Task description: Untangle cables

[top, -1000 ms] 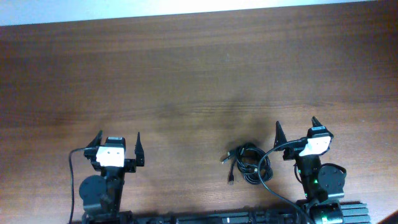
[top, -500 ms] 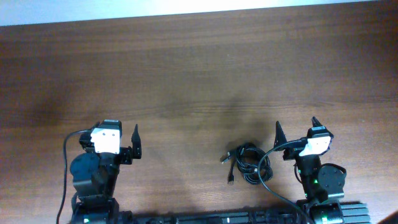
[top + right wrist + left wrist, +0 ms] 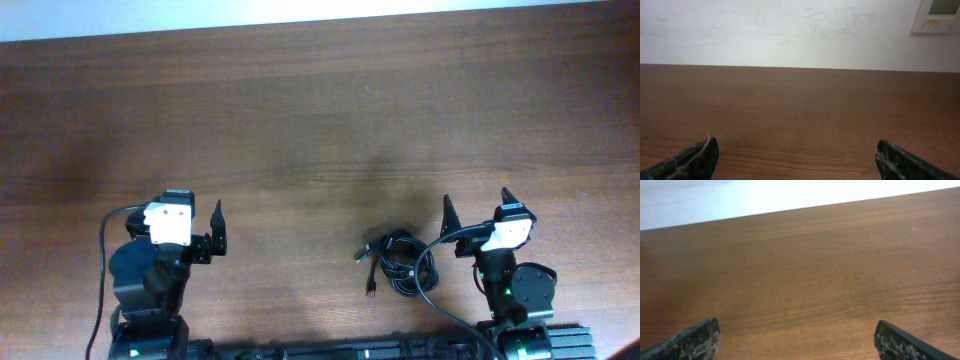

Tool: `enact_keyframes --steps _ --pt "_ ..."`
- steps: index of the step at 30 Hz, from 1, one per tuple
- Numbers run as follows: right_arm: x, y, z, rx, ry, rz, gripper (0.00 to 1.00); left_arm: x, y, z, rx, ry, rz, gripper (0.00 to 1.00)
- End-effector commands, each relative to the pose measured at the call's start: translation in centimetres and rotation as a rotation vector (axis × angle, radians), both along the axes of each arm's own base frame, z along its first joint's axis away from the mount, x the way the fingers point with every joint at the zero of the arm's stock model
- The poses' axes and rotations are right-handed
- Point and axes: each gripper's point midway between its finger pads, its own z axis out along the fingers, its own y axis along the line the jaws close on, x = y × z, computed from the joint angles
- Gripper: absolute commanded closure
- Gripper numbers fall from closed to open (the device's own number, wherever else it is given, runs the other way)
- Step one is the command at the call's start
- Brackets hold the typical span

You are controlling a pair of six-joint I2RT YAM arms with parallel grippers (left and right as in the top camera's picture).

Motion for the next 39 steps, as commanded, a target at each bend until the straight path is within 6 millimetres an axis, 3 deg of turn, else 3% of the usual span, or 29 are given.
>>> enact_keyframes --steps 1,15,39 --pt "0.0 -0.3 -0.3 0.008 0.005 -0.016 0.01 0.4 0.3 1.8 -0.008 -0.005 0.017 0.01" --pt "0.0 -0.3 -0.3 0.008 0.005 -0.016 0.01 2.0 0.2 0.5 -0.025 0.165 0.007 0.01" --pt "0.0 -0.3 -0.3 0.008 0.005 -0.016 0.01 2.1 -0.1 0.4 -0.032 0.17 -0.006 0.01"
